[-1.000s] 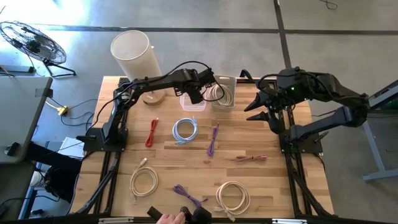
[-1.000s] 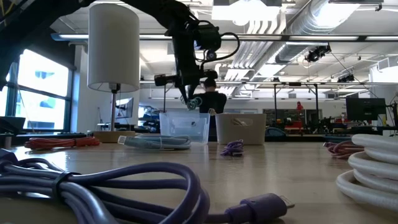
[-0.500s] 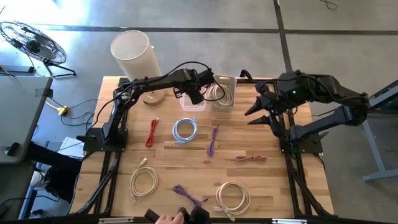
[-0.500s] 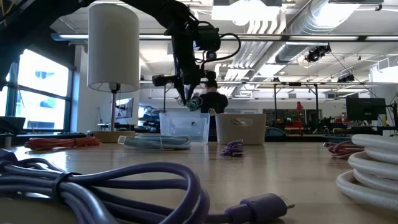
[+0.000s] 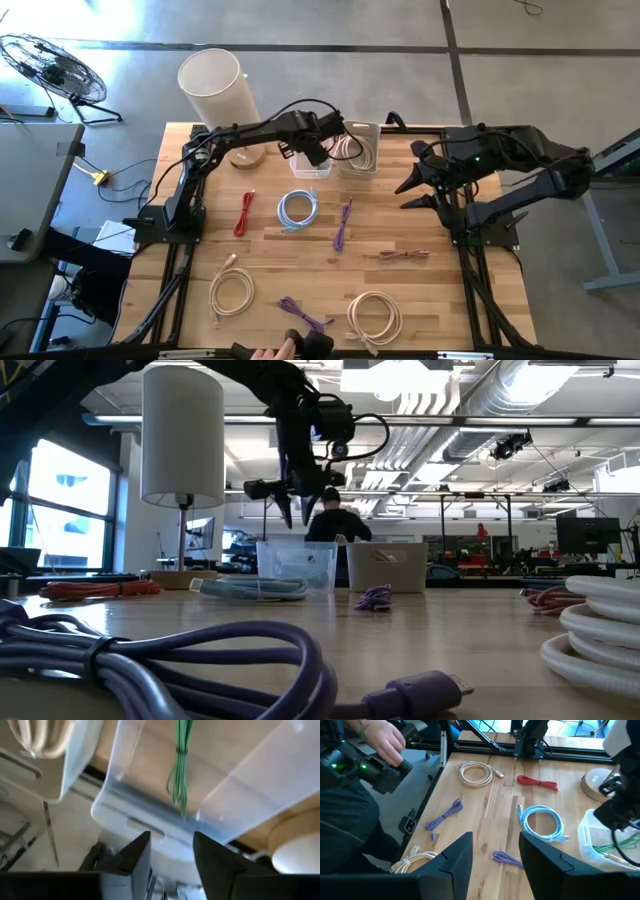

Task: Pick & Place USB Port
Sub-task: Put the blue usb cable into the white bin

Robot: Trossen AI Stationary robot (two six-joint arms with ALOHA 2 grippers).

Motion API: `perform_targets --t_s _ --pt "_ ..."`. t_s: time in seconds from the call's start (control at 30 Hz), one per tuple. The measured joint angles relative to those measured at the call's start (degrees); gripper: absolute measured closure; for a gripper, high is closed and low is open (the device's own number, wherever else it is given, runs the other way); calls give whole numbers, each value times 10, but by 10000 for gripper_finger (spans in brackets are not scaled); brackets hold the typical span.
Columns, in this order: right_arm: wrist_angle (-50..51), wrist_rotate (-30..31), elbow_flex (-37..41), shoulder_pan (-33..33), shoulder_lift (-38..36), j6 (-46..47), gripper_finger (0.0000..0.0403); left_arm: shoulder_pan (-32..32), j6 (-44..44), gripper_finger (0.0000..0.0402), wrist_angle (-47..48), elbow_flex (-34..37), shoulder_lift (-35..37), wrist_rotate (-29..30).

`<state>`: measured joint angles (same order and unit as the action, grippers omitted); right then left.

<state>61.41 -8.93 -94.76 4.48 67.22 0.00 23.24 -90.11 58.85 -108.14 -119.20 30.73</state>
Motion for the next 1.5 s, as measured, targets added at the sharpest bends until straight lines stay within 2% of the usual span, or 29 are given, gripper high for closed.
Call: perform_targets --t_s 0.1,0.2,0.27,0.4,0.53,0.67,0.77,0.93,1.0,1.27,1.5 --pt "0 3 0 10 0 1 250 -7 -14 230 0 0 0 52" --pt "0 22 0 22 0 2 250 -26 -9 225 9 0 1 126" --pt "0 24 0 29 0 2 250 -43 -11 226 37 0 5 152" --pt "0 24 0 37 0 1 250 -85 12 229 71 0 22 156" --pt "0 24 0 46 0 0 250 -132 127 230 141 -19 38 148" --pt "0 24 0 51 0 -4 250 -170 304 230 246 -61 51 106" --pt "1 19 0 51 0 -8 250 -195 416 230 310 -85 65 32" --pt "1 19 0 51 0 -26 250 -228 527 230 313 -89 99 -122" --pt "2 19 0 51 0 -35 250 -240 547 230 313 -90 109 -159" --pt "2 17 0 51 0 -49 250 -286 633 230 311 -89 109 -247" --pt "3 16 0 51 0 -50 250 -309 638 230 295 -82 104 -202"
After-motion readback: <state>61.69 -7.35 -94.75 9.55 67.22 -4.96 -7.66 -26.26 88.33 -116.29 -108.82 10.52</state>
